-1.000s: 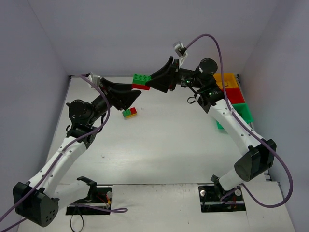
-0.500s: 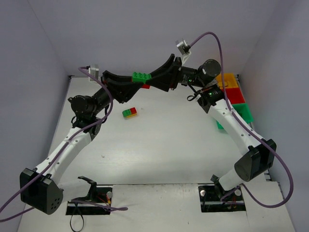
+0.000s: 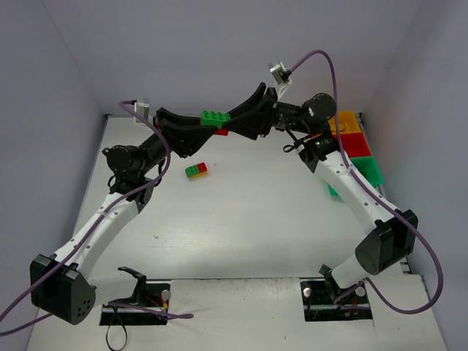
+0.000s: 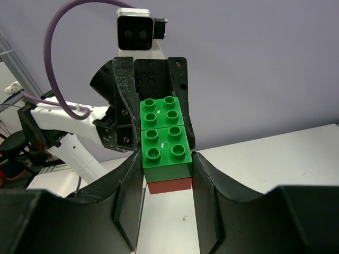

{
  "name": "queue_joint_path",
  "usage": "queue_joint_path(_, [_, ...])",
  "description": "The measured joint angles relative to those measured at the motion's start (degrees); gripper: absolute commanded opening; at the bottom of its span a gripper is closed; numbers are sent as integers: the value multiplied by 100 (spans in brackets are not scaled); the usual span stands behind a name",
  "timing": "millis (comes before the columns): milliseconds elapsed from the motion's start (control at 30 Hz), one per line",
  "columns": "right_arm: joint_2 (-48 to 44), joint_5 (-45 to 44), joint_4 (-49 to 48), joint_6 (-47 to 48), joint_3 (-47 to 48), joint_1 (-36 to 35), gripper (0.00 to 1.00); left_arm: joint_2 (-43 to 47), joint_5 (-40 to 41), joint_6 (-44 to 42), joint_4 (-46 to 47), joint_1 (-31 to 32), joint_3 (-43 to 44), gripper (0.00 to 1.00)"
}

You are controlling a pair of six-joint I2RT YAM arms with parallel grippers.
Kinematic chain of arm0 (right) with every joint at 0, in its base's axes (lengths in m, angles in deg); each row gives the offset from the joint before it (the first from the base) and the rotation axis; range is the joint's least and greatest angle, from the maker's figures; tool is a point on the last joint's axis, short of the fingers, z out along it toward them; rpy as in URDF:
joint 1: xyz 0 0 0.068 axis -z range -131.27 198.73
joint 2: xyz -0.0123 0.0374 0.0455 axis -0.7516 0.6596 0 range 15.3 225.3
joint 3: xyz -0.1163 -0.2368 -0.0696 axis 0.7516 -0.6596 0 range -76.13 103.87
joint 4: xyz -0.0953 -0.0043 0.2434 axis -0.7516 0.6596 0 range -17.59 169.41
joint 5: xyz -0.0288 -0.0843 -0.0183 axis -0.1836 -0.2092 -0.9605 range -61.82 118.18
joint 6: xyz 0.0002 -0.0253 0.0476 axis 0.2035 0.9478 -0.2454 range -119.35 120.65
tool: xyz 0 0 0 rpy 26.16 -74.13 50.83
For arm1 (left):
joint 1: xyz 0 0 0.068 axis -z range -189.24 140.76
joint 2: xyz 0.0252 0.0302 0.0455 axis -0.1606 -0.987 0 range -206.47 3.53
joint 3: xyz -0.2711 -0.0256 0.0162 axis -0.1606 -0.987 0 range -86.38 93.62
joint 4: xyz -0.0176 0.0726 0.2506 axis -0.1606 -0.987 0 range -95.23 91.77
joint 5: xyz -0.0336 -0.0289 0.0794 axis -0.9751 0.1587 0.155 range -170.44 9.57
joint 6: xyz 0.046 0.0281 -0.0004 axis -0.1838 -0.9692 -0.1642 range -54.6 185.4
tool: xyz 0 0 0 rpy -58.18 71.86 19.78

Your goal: Sort the legos into containers by color

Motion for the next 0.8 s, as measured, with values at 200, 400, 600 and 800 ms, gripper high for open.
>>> queue_joint_path(200, [-42, 101, 50, 39, -98, 35, 0, -35, -223, 358, 122, -26, -179, 0])
queue_joint_path(400, [-76, 116, 271, 216, -179, 72, 0, -33, -420, 549, 214, -42, -487, 0])
queue_joint_path(600, [-94, -105, 269, 345, -179, 173, 0, 52, -730, 358, -378, -15, -662, 0])
queue_joint_path(800, [-219, -522, 907, 949, -179, 251, 0, 280, -761, -96, -1152, -15, -723, 0])
